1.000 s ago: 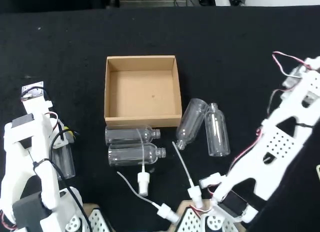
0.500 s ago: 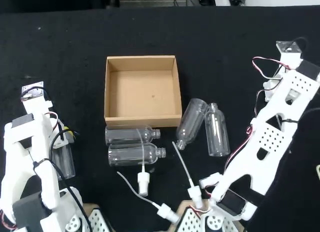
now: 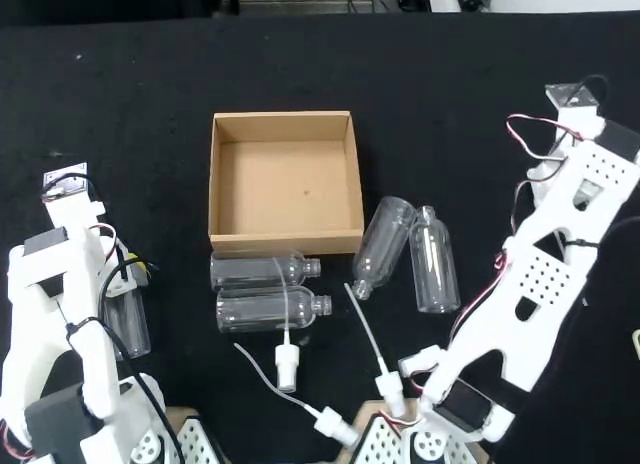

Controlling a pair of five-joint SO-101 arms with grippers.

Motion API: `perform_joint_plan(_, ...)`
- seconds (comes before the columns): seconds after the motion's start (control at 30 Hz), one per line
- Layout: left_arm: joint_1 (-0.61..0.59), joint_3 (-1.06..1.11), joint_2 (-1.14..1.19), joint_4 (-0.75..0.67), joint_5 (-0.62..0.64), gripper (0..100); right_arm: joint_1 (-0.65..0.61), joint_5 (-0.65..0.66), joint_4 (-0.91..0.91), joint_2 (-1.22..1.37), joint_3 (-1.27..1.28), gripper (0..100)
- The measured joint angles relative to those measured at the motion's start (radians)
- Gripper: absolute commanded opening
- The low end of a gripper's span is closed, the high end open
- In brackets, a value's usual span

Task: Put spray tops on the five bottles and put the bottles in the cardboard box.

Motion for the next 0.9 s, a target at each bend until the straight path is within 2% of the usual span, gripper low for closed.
perform_joint_plan(0.13,0.000,0.000,0.000,0.000,0.000,3,0.015,0.043,0.000,0.000,0.061,22.0)
perform_joint_plan(0.43,0.000,0.000,0.000,0.000,0.000,3,0.015,0.009,0.000,0.000,0.063,20.8)
perform_joint_plan(0.57,0.000,0.000,0.000,0.000,0.000,3,0.015,0.009,0.000,0.000,0.063,11.9)
perform_joint_plan(0.67,0.000,0.000,0.000,0.000,0.000,3,0.018,0.009,0.000,0.000,0.063,1.6)
perform_joint_plan(0.8,0.000,0.000,0.000,0.000,0.000,3,0.018,0.005,0.000,0.000,0.058,1.0)
perform_joint_plan(0.9,0.000,0.000,0.000,0.000,0.000,3,0.018,-0.046,0.000,-0.006,0.006,1.1)
